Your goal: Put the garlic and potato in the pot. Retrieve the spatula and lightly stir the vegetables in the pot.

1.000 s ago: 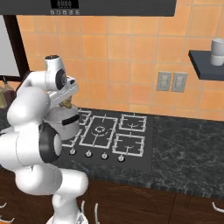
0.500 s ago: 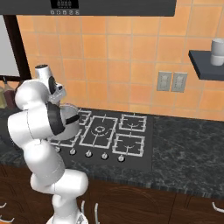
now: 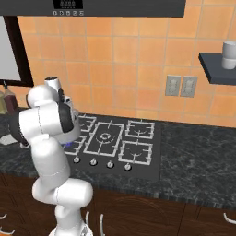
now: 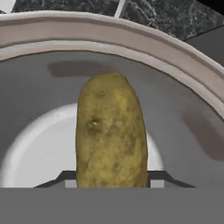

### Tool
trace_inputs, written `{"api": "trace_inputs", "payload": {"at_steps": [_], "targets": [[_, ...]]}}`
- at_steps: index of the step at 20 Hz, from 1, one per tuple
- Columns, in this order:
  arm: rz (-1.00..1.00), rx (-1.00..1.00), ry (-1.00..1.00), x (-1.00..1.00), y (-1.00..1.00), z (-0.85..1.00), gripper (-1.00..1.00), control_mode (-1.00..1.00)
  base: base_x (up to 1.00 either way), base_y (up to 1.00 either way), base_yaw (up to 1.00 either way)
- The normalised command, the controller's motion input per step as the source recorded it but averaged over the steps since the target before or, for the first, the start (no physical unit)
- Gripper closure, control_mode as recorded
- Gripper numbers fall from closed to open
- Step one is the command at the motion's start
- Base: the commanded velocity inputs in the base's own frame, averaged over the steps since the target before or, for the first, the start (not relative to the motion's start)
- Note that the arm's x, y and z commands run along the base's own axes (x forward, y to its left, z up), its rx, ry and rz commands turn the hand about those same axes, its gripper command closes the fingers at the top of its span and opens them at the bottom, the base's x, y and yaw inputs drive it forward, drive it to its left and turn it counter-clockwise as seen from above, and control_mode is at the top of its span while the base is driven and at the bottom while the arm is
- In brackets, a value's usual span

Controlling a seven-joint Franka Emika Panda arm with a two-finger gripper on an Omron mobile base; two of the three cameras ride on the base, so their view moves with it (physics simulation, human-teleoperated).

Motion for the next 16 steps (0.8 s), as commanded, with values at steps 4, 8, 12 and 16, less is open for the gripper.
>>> {"api": "trace_inputs", "payload": {"at_steps": [4,8,12,16], "targets": [[-0.04,0.00,0.01,-0.26,-0.06,-0.05,-1.00,-1.00,0.00,0.00,0.00],[0.00,0.00,0.00,-0.52,-0.22,0.00,-1.00,-1.00,0.00,0.00,0.00],[0.00,0.00,0.00,-0.40,-0.11,0.36,-1.00,-1.00,0.00,0.00,0.00],[0.00,0.04,-0.10,-0.68,-0.04,0.94,-1.00,-1.00,0.00,0.00,0.00]]}}
